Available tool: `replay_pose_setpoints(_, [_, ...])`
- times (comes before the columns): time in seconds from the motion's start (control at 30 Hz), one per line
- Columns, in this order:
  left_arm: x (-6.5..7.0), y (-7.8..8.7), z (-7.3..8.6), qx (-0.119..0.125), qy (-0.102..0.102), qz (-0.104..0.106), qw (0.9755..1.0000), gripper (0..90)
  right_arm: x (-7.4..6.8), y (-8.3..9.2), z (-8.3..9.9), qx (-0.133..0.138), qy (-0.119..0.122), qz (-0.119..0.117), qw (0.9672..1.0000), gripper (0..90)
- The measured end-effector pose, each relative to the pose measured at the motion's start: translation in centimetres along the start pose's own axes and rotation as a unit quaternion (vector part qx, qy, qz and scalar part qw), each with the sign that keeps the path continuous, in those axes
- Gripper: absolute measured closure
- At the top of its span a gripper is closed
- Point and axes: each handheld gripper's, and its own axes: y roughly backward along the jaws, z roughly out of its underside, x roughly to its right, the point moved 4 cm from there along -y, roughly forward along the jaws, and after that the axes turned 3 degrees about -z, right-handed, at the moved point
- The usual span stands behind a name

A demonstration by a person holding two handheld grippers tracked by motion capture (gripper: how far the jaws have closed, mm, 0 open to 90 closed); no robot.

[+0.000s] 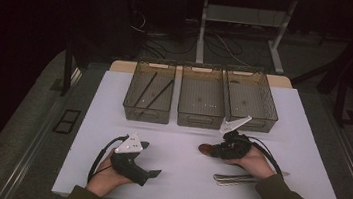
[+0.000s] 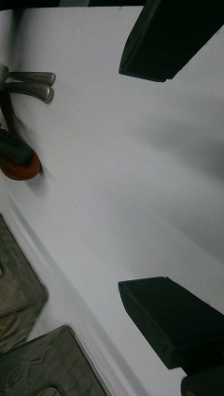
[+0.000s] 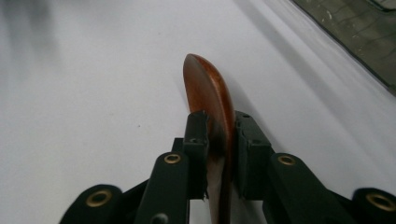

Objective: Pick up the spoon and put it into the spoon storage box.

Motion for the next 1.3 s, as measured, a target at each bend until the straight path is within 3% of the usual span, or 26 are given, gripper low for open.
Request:
replay_pose_setpoints(0.53, [0.1,0.0,0.0,0.004,-0.002,0.006,1.0000,0.0,-0.1,0.1,0.0,-0.006,-0.006,-0.007,0.9999,80.1])
replay_pose_setpoints(1.0, [-0.2,0.3,-0.1,0.020,0.000,0.006,0.9998,0.0,0.1,1.8,-1.1,0.033,-0.024,0.001,0.9992,80.5])
replay_pose_setpoints(1.3, [-0.5,0.3,0.0,0.030,0.015,0.004,0.9994,0.0,0.6,3.1,-2.2,0.059,-0.041,0.009,0.9974,80.4])
